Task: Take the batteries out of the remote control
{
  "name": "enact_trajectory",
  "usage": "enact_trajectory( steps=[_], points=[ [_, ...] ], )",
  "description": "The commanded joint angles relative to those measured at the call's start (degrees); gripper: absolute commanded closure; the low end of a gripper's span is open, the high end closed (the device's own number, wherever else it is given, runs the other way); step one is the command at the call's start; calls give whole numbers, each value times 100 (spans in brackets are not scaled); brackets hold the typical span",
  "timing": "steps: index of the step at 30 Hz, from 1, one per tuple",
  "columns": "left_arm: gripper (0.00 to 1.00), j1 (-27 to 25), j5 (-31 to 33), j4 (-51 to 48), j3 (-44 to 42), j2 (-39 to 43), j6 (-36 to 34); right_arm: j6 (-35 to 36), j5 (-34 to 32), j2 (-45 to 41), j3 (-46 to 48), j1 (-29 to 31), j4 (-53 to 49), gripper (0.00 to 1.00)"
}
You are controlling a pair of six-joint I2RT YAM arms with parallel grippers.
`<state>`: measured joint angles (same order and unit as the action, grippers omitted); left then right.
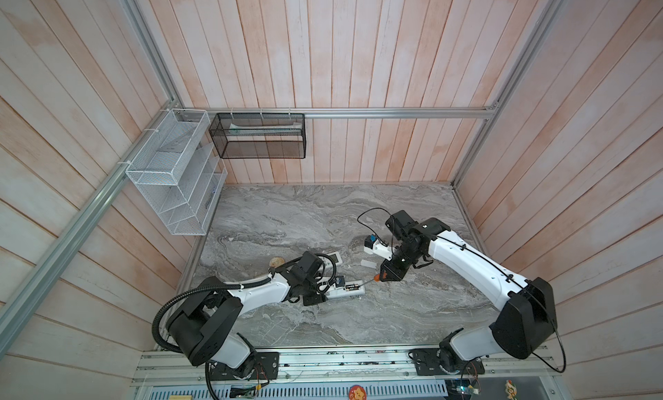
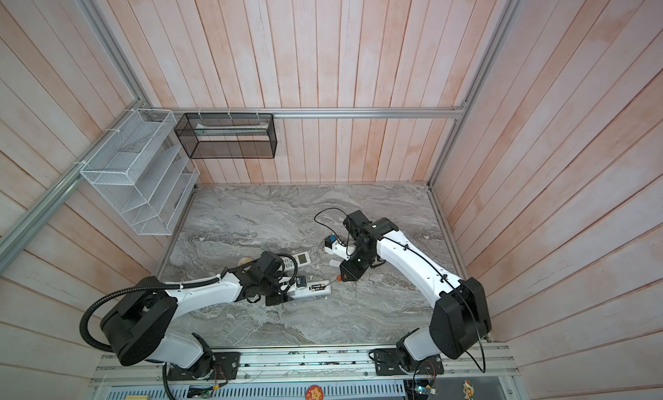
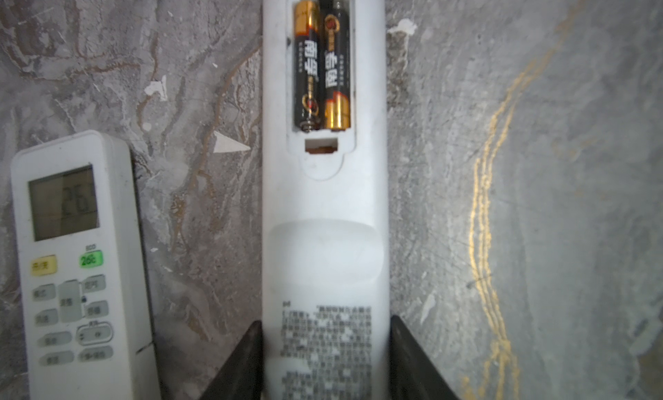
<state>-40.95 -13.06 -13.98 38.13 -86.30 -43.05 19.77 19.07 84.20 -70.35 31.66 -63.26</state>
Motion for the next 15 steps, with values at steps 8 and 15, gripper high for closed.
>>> enact_trajectory(
  steps=[8, 15],
  points=[
    [75, -67, 324, -676, -239, -440, -112, 167, -564, -132, 44, -49, -20, 100],
    [75, -67, 333, -704, -201, -499, -112, 281, -545, -258, 14, -13, 8, 100]
  ],
)
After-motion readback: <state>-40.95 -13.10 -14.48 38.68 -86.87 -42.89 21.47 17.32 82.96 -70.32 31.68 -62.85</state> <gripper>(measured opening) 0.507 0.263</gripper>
